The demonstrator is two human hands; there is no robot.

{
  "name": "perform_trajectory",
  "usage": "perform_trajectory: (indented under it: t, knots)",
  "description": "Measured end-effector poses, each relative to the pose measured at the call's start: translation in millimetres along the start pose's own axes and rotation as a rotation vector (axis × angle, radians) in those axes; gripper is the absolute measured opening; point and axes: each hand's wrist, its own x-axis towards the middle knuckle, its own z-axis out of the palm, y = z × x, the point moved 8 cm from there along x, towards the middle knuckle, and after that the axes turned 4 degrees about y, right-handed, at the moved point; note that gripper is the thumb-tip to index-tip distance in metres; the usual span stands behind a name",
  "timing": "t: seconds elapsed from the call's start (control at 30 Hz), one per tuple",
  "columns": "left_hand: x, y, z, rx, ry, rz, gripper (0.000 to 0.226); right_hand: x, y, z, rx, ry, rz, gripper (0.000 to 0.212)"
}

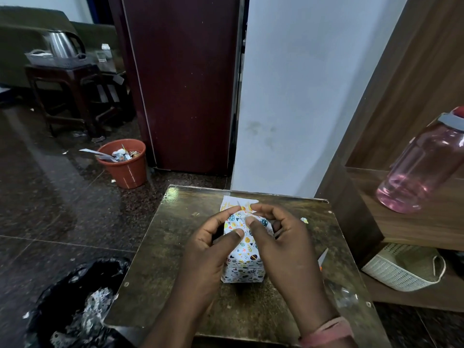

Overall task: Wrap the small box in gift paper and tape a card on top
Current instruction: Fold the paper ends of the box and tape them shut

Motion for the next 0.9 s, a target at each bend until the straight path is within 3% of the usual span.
perform_trajectory:
  t: [0.2,0.33,0.53,0.73,0.9]
  knots:
    - [2,-1,-4,0.064,0.002,0.035,0.047,-3,-19,-6,-0.244,0.093,-0.186,0.009]
    - [4,-2,-4,0.054,-0.006,0.037,0.051,-3,-43,0,-0.43,-0.038,-0.359,0.016]
    - [4,2,-3,0.106,-0.029,0.038,0.052,-5,-54,8,-0.621,-0.116,-0.473,0.015]
    - [0,6,-5,0.157,-0.035,0.051,0.052,0,-56,13,-0.648,-0.174,-0.386,0.012]
    - [0,7,-3,0.19,-0.07,0.044,0.051,17,-40,1,-0.351,-0.177,-0.025,0.018]
